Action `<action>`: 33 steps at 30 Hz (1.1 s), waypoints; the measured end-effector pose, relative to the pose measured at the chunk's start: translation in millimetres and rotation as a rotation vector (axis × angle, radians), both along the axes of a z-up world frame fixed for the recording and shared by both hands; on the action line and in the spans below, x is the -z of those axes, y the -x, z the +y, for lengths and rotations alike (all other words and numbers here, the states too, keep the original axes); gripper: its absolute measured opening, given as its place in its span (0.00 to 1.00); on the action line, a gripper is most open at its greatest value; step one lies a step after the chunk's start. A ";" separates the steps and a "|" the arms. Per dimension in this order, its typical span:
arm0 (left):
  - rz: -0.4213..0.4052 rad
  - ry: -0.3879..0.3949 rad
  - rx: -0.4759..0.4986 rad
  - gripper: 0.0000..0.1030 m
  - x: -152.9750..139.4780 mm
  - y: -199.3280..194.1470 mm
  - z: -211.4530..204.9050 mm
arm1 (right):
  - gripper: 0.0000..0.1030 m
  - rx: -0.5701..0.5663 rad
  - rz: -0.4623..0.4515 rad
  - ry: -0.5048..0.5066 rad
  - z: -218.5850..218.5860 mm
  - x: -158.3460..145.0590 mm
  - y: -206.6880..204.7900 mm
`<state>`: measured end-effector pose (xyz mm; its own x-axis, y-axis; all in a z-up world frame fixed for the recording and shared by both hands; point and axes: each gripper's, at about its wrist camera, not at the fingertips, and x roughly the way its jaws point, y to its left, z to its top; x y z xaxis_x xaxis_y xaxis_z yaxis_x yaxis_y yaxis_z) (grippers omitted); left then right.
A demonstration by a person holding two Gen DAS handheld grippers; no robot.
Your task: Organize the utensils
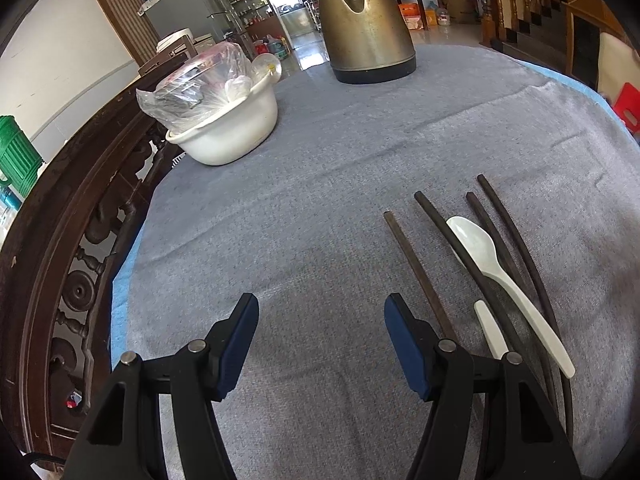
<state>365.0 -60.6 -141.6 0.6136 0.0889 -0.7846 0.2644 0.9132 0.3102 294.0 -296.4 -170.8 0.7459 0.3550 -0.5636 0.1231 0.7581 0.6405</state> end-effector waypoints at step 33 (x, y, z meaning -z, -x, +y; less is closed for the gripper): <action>0.202 0.250 -0.043 0.64 22.1 -37.1 29.4 | 0.25 -0.513 0.111 0.003 89.0 16.6 -77.0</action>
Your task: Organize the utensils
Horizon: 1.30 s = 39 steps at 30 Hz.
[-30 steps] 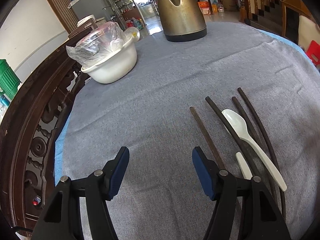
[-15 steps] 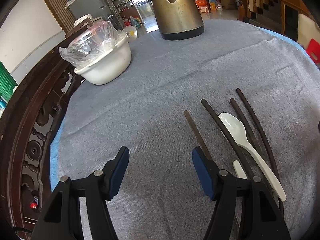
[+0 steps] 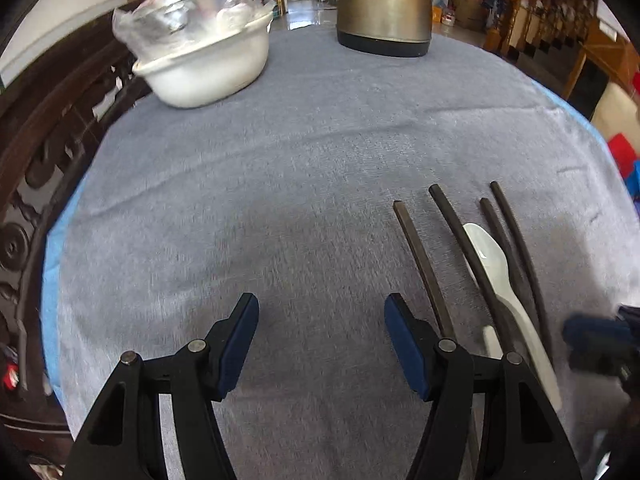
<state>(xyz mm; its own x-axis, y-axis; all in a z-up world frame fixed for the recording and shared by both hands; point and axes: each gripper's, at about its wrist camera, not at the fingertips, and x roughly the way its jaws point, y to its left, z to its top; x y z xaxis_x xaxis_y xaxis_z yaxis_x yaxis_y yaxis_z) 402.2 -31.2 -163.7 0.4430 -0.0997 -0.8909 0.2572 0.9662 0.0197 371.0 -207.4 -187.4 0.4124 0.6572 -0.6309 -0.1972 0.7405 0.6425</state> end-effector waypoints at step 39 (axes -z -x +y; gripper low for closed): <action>0.087 0.171 0.355 0.39 1.0 38.9 -47.4 | 0.13 0.006 -0.014 0.235 -33.3 -13.7 -6.9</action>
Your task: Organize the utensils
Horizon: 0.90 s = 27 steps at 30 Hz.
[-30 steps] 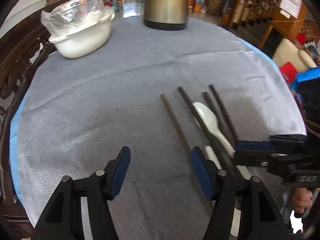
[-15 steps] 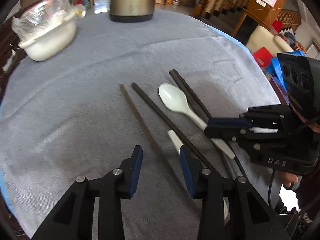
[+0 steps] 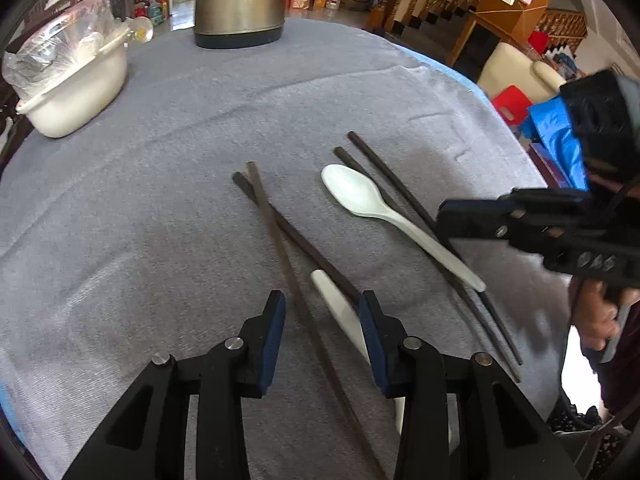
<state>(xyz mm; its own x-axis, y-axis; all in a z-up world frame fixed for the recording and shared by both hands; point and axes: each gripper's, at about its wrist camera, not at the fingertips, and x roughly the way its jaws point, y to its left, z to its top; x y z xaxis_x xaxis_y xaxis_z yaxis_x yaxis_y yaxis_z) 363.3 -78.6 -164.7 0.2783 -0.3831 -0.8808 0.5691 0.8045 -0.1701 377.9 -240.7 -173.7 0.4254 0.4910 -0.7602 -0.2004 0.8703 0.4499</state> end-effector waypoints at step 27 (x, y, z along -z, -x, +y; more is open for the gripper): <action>-0.062 -0.028 -0.009 0.40 -20.1 11.0 25.0 | 0.20 -0.084 0.004 -0.031 31.9 3.2 -58.7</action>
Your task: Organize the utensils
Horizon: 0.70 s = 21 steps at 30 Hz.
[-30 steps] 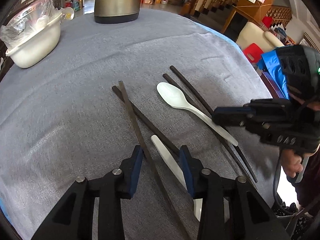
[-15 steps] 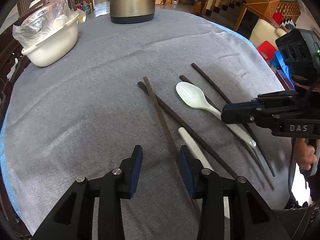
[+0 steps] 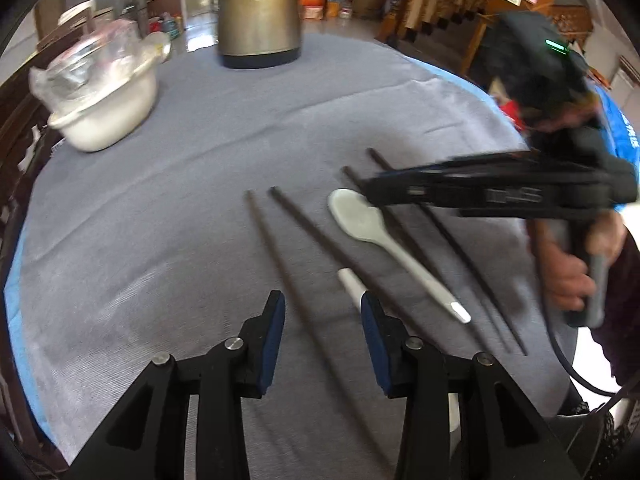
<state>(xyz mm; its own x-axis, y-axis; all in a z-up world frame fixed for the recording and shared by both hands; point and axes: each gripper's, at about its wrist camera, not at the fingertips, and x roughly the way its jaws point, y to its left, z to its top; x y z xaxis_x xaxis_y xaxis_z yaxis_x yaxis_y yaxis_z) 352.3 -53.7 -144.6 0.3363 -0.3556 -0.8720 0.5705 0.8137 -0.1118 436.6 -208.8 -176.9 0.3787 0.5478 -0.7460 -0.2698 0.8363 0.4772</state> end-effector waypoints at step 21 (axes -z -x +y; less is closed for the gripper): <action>0.101 0.095 0.035 0.05 25.1 -13.1 -3.3 | 0.02 -0.026 -0.037 0.049 -3.4 17.8 1.3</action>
<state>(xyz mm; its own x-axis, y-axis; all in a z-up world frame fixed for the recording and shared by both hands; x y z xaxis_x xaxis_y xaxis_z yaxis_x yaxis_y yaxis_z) 365.4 -57.0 -169.7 0.2344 -0.4482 -0.8626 0.5803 0.7765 -0.2458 435.3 -212.2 -194.7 0.3923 0.5210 -0.7580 -0.3083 0.8509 0.4253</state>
